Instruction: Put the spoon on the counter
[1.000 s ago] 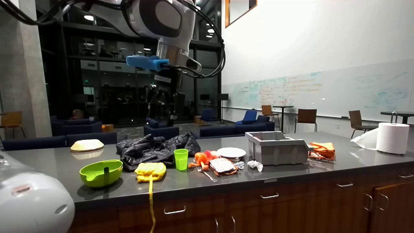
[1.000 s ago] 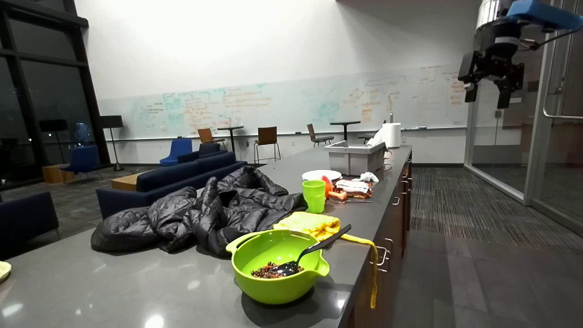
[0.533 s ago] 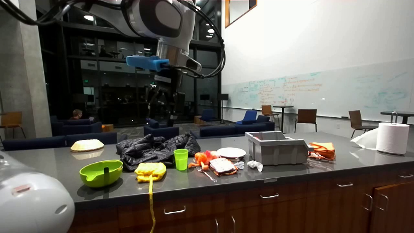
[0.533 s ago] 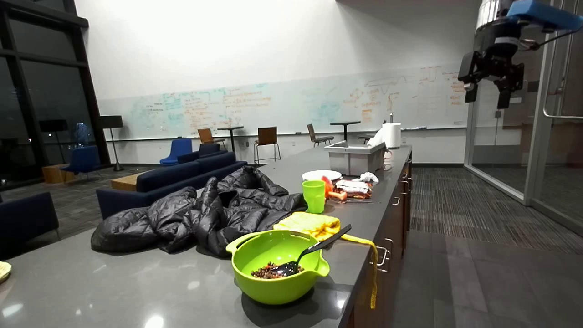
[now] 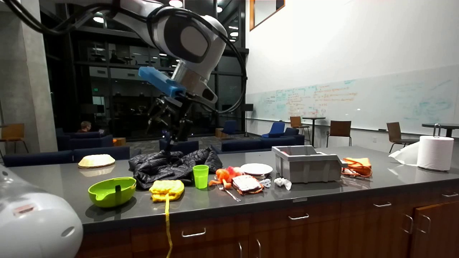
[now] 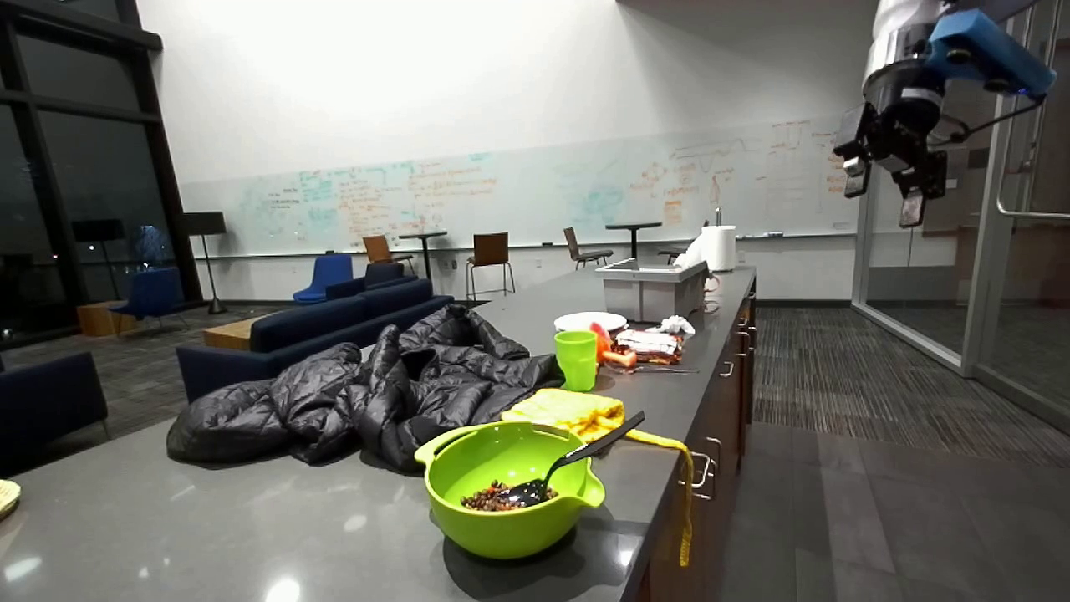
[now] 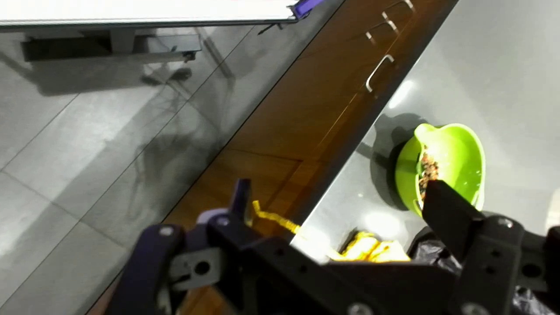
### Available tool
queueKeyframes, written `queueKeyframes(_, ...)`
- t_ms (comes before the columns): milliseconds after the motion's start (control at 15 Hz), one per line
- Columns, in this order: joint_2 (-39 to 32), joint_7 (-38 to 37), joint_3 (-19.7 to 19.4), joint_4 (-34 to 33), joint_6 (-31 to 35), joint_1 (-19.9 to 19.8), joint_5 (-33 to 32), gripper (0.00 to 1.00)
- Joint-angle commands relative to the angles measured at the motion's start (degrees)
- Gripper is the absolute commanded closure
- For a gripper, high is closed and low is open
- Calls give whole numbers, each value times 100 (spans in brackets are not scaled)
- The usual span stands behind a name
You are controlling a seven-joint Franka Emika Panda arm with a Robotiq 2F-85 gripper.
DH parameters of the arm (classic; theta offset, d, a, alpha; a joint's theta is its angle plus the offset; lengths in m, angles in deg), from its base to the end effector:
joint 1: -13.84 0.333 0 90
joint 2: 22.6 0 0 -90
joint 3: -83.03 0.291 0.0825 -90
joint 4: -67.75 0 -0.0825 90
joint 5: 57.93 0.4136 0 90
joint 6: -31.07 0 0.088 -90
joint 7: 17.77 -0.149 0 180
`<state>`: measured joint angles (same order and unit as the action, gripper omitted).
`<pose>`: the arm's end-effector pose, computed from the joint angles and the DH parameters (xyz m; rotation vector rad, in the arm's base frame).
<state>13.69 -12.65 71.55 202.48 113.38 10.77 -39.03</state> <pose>0.3603 -0.0436 0.4798 -2.6350 0.1488 0.2944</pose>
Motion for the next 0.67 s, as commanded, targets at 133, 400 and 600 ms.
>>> queueKeyframes(133, -37, 917, -166, 737, -94, -53, 841, 0)
queueKeyframes(400, -13, 1390, -50, 1309, 494, -58, 1368, 0)
queueKeyframes(600, -104, 1624, 150, 1622, 1162, 44, 1844, 0)
